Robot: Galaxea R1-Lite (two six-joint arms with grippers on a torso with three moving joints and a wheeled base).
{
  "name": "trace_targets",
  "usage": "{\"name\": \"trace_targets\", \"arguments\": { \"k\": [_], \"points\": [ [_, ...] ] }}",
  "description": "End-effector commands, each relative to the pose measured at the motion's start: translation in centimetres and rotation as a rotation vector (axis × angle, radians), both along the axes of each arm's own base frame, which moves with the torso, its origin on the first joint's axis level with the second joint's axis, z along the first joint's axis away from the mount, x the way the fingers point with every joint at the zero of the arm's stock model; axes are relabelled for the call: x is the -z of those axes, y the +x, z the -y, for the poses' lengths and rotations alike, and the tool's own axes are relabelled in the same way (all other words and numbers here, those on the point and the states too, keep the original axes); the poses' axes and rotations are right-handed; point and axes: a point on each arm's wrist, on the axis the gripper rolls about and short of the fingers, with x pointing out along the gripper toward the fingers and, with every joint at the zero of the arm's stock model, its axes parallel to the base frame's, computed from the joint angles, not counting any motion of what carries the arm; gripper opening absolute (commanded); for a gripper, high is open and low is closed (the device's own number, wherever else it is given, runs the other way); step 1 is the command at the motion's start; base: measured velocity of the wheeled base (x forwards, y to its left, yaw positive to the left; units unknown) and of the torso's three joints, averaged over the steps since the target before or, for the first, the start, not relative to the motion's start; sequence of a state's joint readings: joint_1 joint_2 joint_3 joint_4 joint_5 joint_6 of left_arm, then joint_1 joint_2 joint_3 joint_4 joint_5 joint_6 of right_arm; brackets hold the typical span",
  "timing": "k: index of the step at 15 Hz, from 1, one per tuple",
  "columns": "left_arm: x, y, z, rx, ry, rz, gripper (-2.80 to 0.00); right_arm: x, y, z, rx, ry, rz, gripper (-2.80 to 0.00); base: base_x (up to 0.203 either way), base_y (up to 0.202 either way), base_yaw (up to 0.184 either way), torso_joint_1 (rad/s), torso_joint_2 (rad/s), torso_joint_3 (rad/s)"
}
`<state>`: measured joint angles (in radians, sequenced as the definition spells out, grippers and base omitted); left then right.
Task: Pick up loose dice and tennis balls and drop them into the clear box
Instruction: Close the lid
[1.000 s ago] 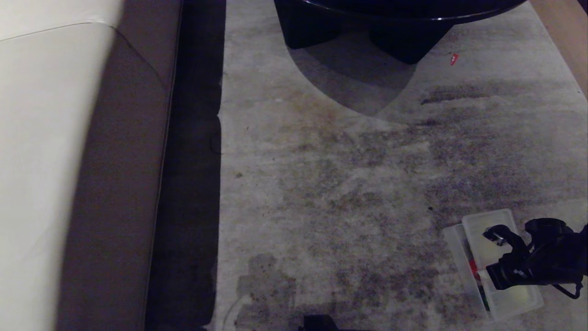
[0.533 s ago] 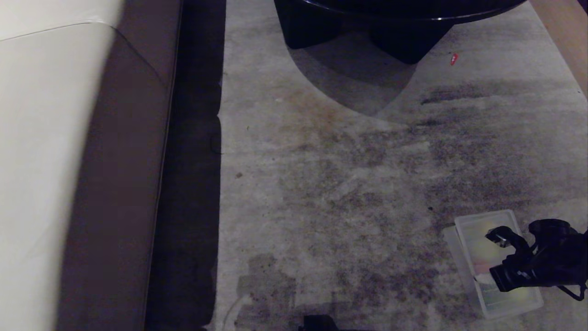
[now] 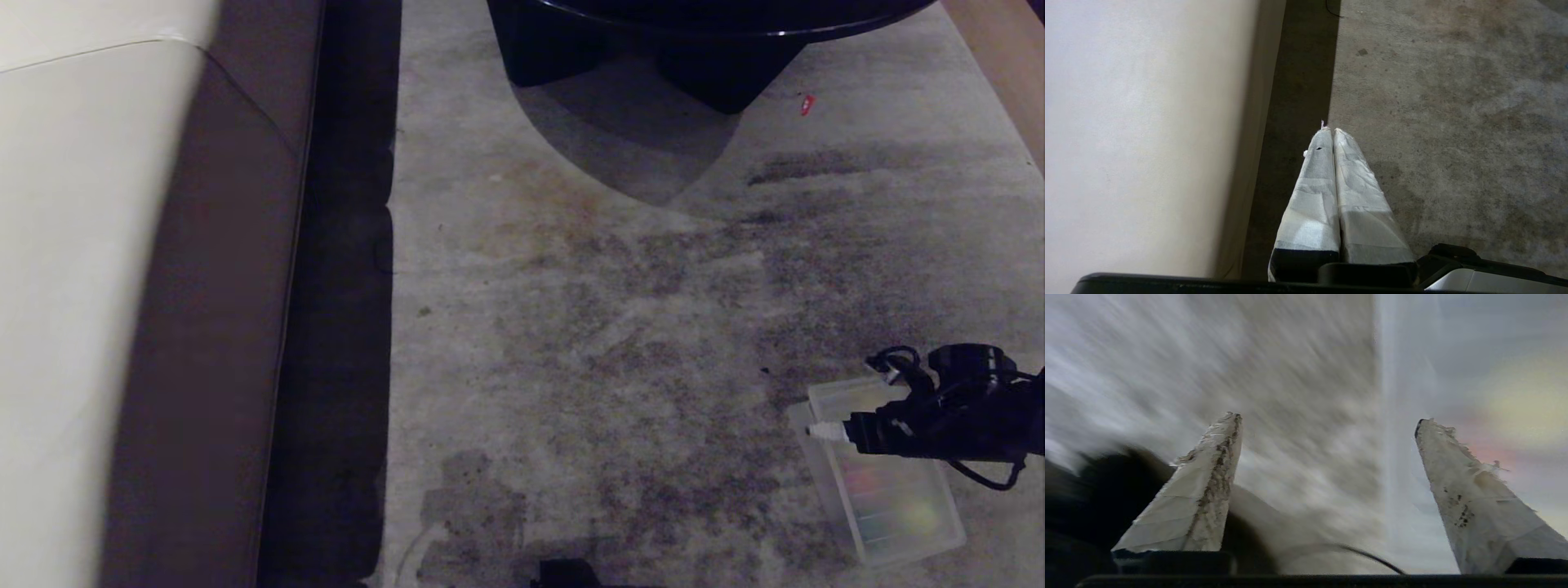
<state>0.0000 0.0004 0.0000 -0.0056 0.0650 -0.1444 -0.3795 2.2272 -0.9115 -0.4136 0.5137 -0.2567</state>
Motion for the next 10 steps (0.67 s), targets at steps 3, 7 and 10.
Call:
{"name": "trace_targets", "arguments": {
  "k": [3,7,10],
  "points": [
    [0.0,0.0,0.0,-0.001,-0.001,0.001,-2.8,-4.9,2.2,-1.0,0.017,0.081,0.139,-2.8,0.0,0.0,0.0,0.0,0.0,0.0],
    [0.0,0.0,0.0,-0.001,-0.001,0.0,-2.8,-4.1,4.8,-1.1,-0.002,0.068,0.162,-2.8,0.0,0.0,0.0,0.0,0.0,0.0],
    [0.0,0.0,0.0,-0.001,-0.001,0.001,-2.8,-2.1,6.5,-0.4,0.074,0.0,0.134,-2.8,0.0,0.0,0.0,0.0,0.0,0.0]
  ]
}}
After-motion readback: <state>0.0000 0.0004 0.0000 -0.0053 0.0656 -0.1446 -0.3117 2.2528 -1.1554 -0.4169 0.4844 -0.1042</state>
